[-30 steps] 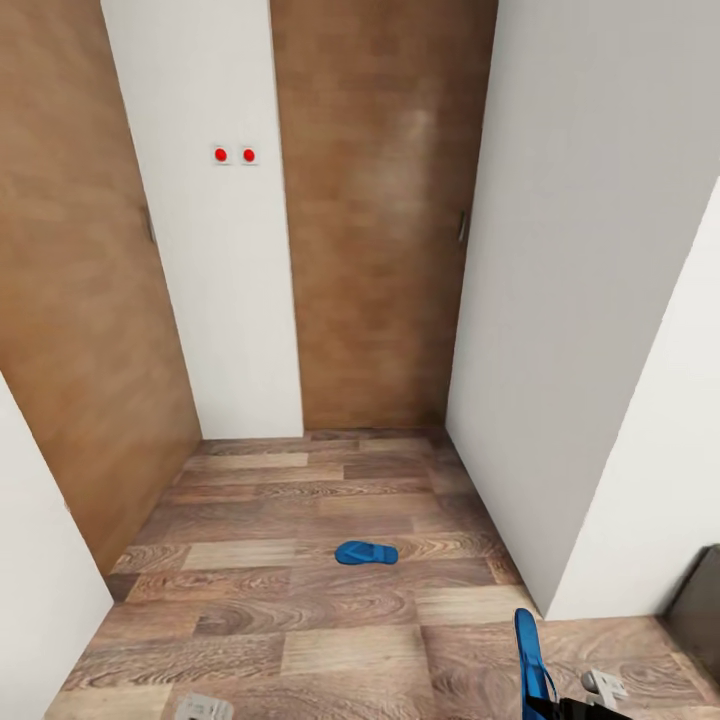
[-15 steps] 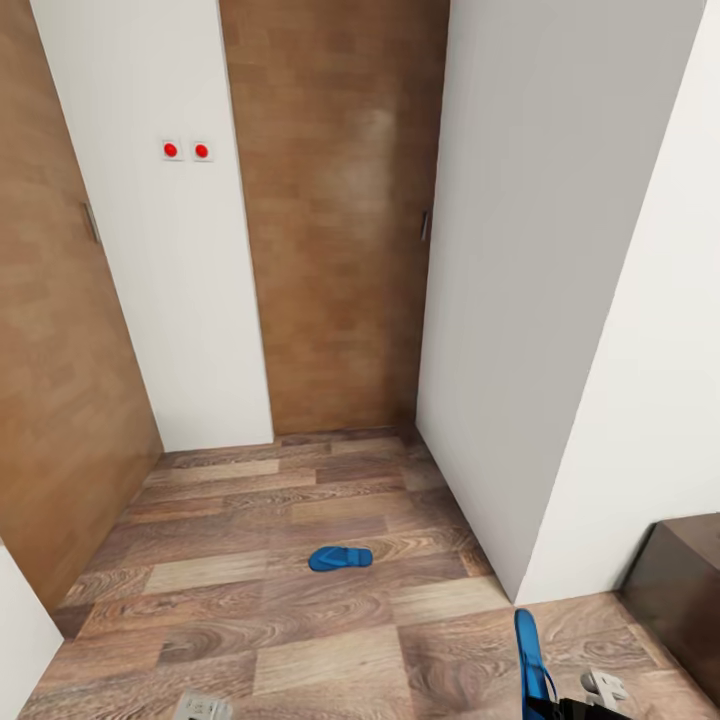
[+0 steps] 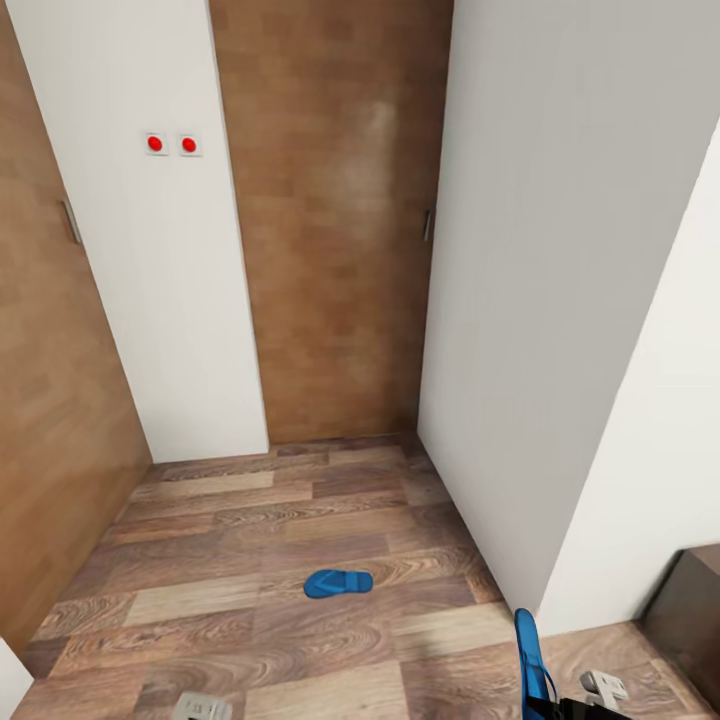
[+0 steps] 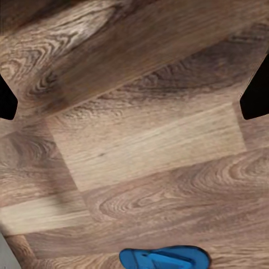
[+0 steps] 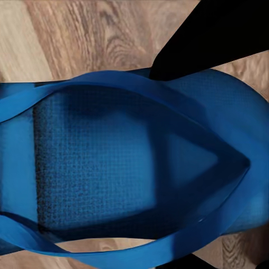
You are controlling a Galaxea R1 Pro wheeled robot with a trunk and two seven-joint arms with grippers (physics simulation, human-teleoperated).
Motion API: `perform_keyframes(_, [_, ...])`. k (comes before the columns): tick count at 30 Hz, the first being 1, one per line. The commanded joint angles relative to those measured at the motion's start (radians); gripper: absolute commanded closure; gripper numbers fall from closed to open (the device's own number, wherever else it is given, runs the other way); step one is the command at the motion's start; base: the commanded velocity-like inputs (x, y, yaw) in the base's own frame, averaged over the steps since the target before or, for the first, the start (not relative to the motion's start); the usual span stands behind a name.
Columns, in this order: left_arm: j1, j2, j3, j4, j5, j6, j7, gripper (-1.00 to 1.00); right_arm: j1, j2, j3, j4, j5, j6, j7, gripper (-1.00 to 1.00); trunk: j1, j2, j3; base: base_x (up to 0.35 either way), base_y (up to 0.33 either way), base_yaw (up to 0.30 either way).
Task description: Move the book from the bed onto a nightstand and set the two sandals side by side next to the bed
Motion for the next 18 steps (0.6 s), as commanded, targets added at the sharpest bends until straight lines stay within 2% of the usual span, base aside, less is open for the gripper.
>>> perform_keyframes(1, [-0.001, -0.001, 0.003, -0.002, -0.005, 0.006, -0.007, -1.0, 0.0, 0.0, -0.007, 0.0, -0.003, 0.011, 0.004, 1.0, 0.0, 0.0, -0.001, 0.186, 0.0, 0.0])
perform_keyframes(12, [-0.001, -0.001, 0.003, -0.002, -0.005, 0.006, -0.007, -1.0, 0.0, 0.0, -0.007, 0.0, -0.003, 0.011, 0.004, 1.0, 0.0, 0.0, -0.001, 0.264, 0.0, 0.0])
perform_keyframes(18, [-0.001, -0.001, 0.003, -0.002, -0.005, 0.006, -0.008, -1.0, 0.0, 0.0, -0.007, 0.0, -0.003, 0.011, 0.004, 1.0, 0.0, 0.0, -0.001, 0.096, 0.0, 0.0])
